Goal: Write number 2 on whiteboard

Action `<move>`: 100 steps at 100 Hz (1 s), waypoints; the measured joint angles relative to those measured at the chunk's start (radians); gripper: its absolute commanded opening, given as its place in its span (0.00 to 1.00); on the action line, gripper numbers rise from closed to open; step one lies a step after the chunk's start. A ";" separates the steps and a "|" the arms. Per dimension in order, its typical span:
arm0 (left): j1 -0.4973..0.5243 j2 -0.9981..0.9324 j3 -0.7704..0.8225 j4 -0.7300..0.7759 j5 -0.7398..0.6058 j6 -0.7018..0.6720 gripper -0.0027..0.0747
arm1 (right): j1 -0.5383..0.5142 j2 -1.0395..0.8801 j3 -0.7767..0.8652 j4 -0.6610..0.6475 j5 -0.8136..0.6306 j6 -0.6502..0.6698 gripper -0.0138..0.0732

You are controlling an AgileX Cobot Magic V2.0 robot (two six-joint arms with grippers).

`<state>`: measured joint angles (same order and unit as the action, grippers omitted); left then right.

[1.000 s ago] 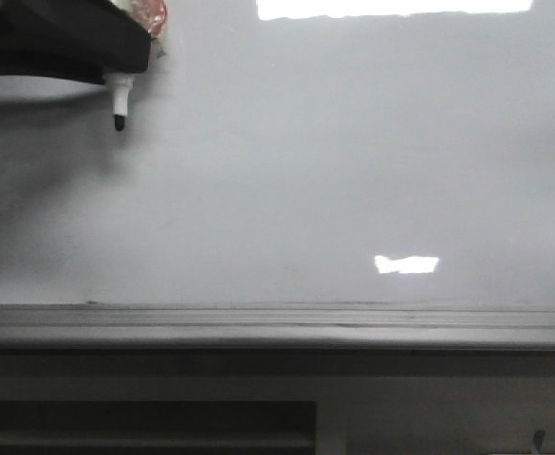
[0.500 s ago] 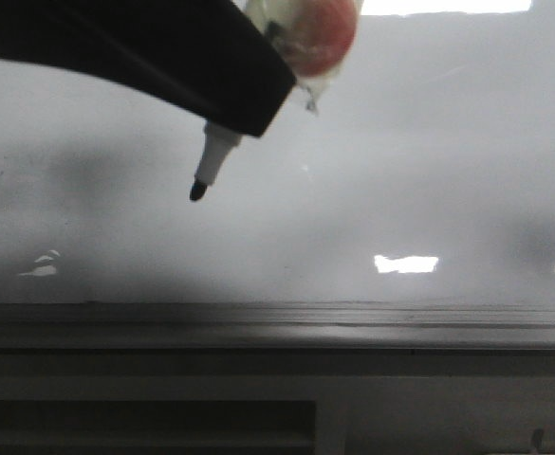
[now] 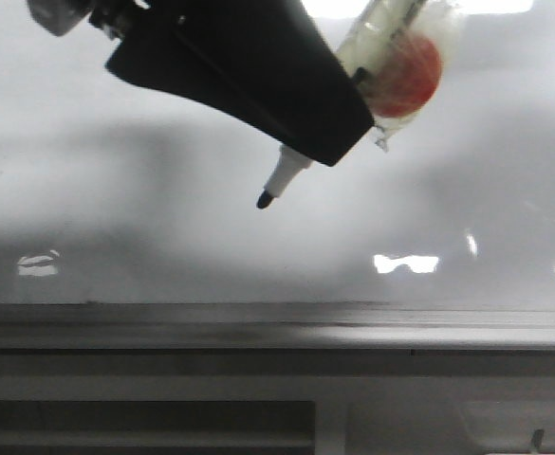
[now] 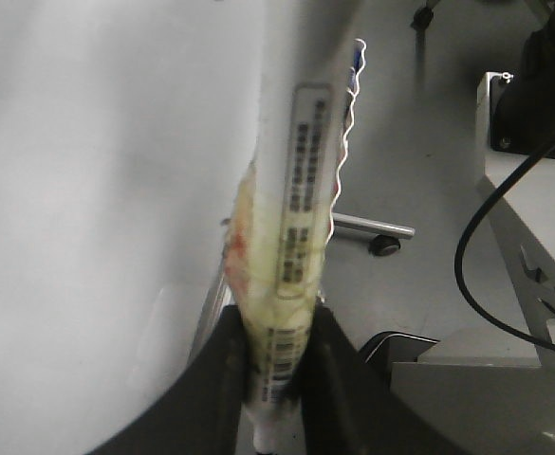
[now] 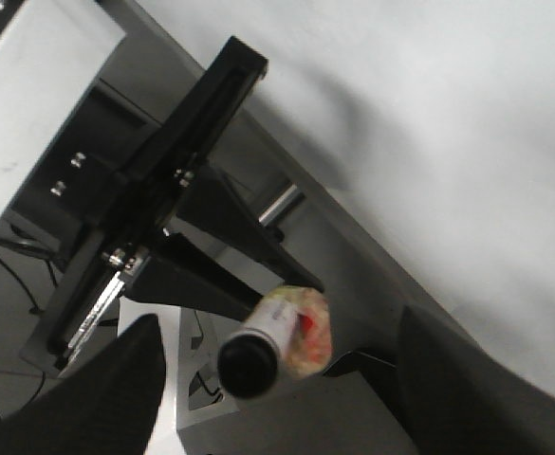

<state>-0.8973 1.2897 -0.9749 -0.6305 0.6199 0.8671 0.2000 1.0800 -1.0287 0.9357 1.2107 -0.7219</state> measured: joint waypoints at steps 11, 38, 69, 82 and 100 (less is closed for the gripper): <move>-0.002 0.022 -0.022 0.009 0.003 0.000 0.01 | 0.042 0.045 -0.011 0.000 0.005 0.000 0.69; -0.002 0.030 -0.035 0.046 0.013 0.000 0.01 | 0.085 0.130 -0.015 -0.004 0.005 -0.006 0.52; -0.004 0.030 -0.037 0.066 0.019 -0.029 0.01 | 0.085 0.135 -0.015 -0.044 -0.013 -0.068 0.08; -0.004 0.030 -0.037 0.066 0.019 -0.032 0.07 | 0.085 0.135 -0.015 -0.046 -0.013 -0.077 0.08; -0.004 0.030 -0.068 0.083 0.050 -0.028 0.41 | 0.085 0.135 -0.016 -0.031 -0.006 -0.089 0.08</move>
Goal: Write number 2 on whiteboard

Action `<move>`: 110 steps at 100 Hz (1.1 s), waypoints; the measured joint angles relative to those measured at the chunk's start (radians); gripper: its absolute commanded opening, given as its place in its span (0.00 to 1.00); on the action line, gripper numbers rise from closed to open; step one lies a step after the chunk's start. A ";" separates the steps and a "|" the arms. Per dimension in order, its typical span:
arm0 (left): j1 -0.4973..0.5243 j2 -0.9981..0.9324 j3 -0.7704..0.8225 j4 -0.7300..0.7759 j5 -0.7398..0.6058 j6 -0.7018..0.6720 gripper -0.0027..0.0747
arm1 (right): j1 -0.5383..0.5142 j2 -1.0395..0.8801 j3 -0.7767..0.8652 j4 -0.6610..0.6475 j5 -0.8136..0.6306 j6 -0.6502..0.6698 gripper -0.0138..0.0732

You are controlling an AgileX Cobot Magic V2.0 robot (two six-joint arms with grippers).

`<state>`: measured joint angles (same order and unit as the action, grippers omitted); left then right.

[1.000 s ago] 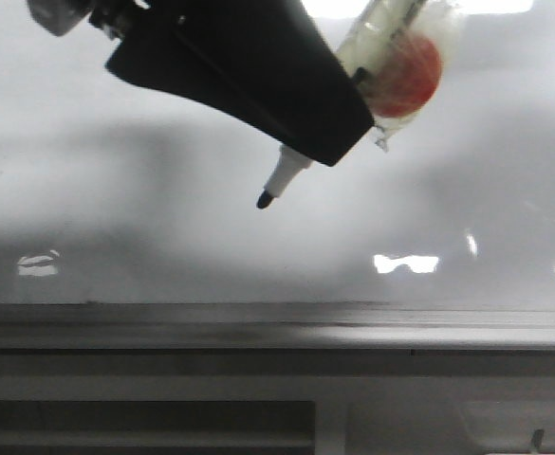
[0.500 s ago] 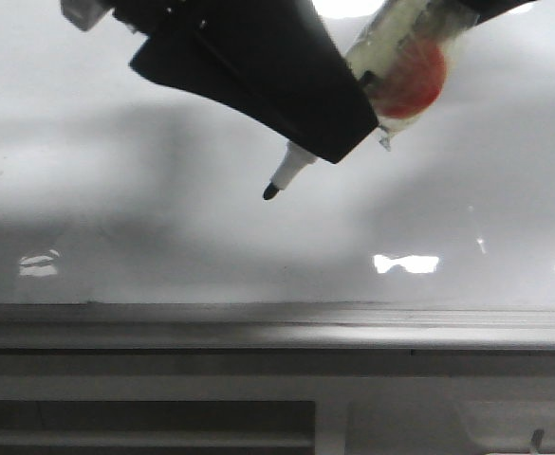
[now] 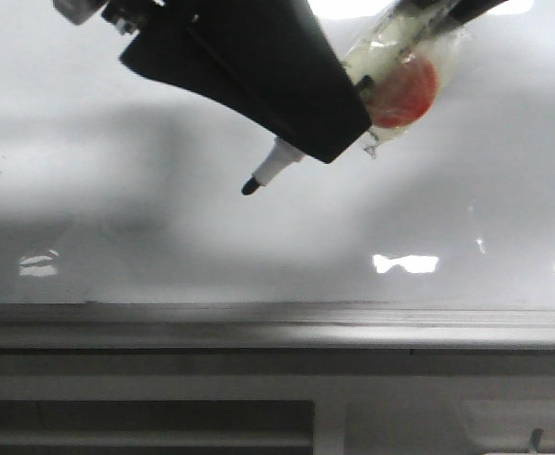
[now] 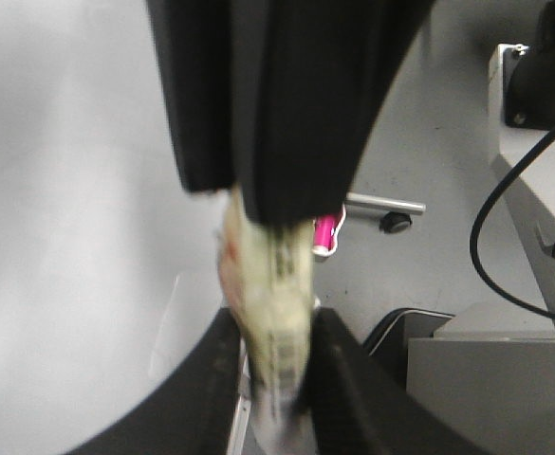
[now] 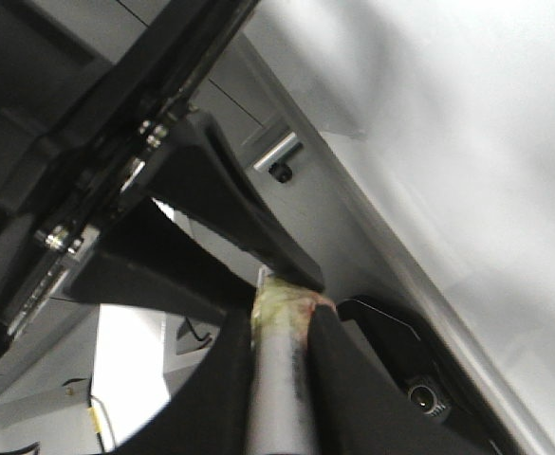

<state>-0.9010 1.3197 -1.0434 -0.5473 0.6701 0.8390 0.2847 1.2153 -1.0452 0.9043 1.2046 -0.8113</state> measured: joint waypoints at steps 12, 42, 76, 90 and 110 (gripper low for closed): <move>0.018 -0.027 -0.032 -0.008 -0.004 0.000 0.58 | 0.000 -0.014 0.000 0.012 0.001 -0.001 0.08; 0.207 -0.200 -0.023 -0.092 -0.010 -0.038 0.56 | 0.000 -0.197 0.070 0.019 -0.250 -0.001 0.08; 0.312 -0.414 0.164 -0.161 -0.197 -0.043 0.42 | 0.000 -0.274 0.164 0.026 -0.531 -0.009 0.08; 0.315 -0.454 0.224 -0.181 -0.257 -0.045 0.42 | 0.000 -0.261 0.164 0.032 -0.605 -0.011 0.08; 0.316 -0.458 0.242 -0.188 -0.276 -0.045 0.42 | 0.001 -0.214 0.164 0.045 -0.636 -0.013 0.08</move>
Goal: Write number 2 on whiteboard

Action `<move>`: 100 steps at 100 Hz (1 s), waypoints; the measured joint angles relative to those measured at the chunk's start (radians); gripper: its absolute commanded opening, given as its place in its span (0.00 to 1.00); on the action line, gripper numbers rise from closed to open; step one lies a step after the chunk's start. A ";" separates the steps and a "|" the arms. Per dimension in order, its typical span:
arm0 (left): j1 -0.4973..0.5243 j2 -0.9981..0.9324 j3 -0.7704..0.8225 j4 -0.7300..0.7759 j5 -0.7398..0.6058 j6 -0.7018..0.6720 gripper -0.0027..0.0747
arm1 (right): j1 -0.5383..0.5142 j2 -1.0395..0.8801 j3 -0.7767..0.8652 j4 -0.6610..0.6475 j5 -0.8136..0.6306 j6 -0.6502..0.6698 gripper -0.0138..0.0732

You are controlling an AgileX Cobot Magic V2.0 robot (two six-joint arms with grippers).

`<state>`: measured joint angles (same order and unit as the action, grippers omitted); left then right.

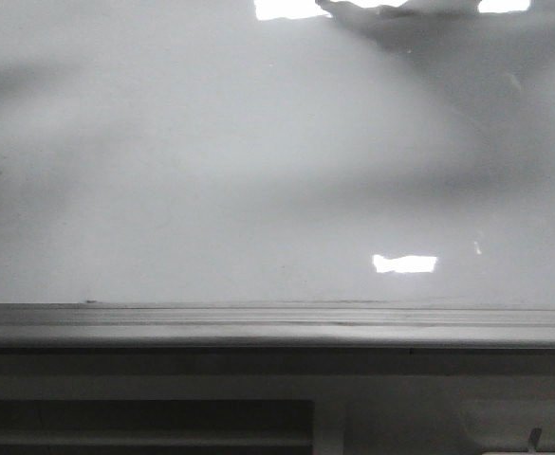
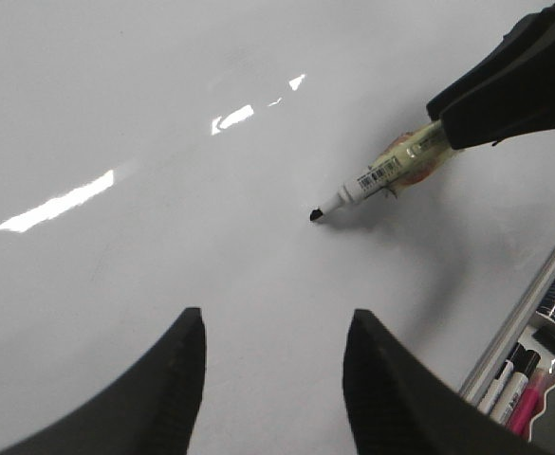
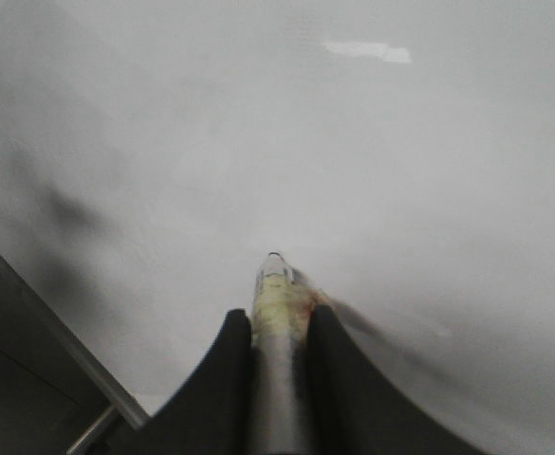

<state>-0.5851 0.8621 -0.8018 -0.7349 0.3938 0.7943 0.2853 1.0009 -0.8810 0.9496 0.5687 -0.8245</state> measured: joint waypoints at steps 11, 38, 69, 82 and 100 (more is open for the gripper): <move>0.000 0.000 0.000 -0.002 -0.012 0.000 0.42 | 0.006 0.015 0.000 0.014 -0.003 0.000 0.09; 0.000 0.000 0.000 -0.003 -0.016 0.000 0.42 | 0.000 -0.029 0.000 -0.045 -0.028 0.017 0.11; 0.000 0.000 0.000 -0.011 -0.016 0.000 0.42 | -0.094 -0.147 0.026 -0.255 0.010 0.177 0.11; 0.000 0.000 0.000 -0.011 -0.018 0.000 0.42 | -0.094 -0.152 0.061 -0.246 0.054 0.187 0.11; 0.000 0.000 0.000 -0.011 -0.018 0.000 0.42 | -0.023 -0.114 0.086 -0.232 0.067 0.187 0.11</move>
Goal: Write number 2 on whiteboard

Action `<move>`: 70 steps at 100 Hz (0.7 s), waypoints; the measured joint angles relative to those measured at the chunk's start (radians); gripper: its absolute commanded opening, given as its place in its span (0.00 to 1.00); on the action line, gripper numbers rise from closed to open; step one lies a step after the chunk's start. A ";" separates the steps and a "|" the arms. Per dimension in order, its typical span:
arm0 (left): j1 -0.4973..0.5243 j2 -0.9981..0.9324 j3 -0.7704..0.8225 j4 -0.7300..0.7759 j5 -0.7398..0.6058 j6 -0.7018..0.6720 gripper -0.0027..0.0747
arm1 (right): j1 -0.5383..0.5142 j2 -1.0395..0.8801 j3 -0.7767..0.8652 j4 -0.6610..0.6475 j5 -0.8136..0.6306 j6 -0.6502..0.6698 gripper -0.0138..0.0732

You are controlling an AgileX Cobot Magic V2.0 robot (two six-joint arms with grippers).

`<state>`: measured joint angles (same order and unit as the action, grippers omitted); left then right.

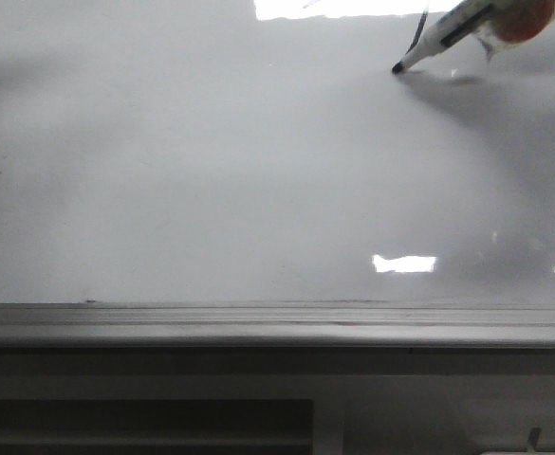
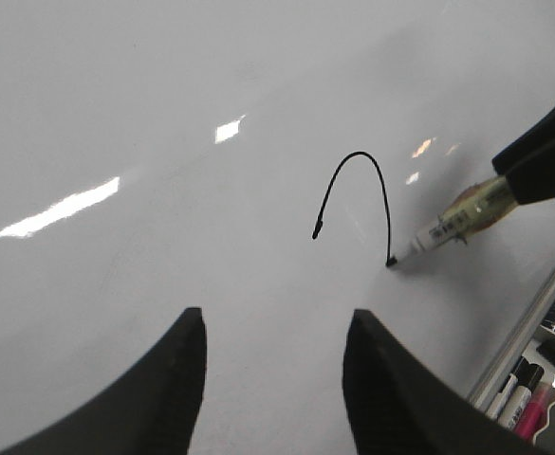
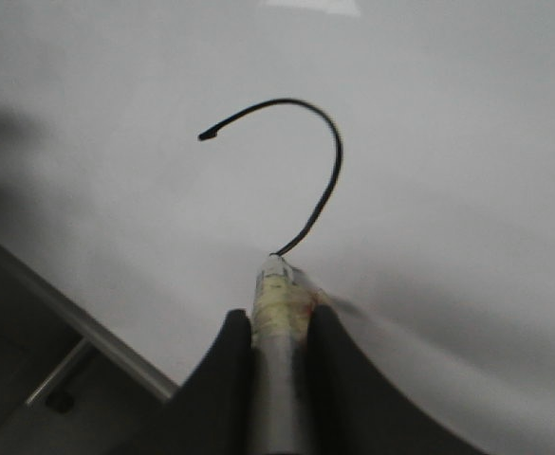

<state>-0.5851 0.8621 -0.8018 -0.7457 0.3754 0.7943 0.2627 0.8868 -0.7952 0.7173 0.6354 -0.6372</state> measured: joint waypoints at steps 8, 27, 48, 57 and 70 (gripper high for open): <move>0.000 0.000 0.000 -0.002 -0.002 0.000 0.42 | 0.051 0.028 0.002 0.000 -0.004 -0.001 0.11; 0.000 0.000 0.000 -0.007 -0.002 -0.001 0.42 | 0.113 0.067 0.006 0.002 -0.036 0.001 0.11; 0.000 0.000 0.000 -0.024 -0.002 -0.001 0.42 | 0.102 0.019 0.006 -0.210 0.010 0.230 0.11; 0.000 0.000 0.000 -0.026 -0.002 -0.001 0.42 | 0.087 -0.049 0.006 -0.344 0.048 0.337 0.11; 0.000 0.000 0.000 -0.042 -0.004 -0.001 0.42 | 0.075 -0.144 0.007 -0.415 0.104 0.385 0.11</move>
<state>-0.5851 0.8621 -0.8018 -0.7879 0.3715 0.7935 0.3380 0.7431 -0.7880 0.3018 0.7394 -0.2519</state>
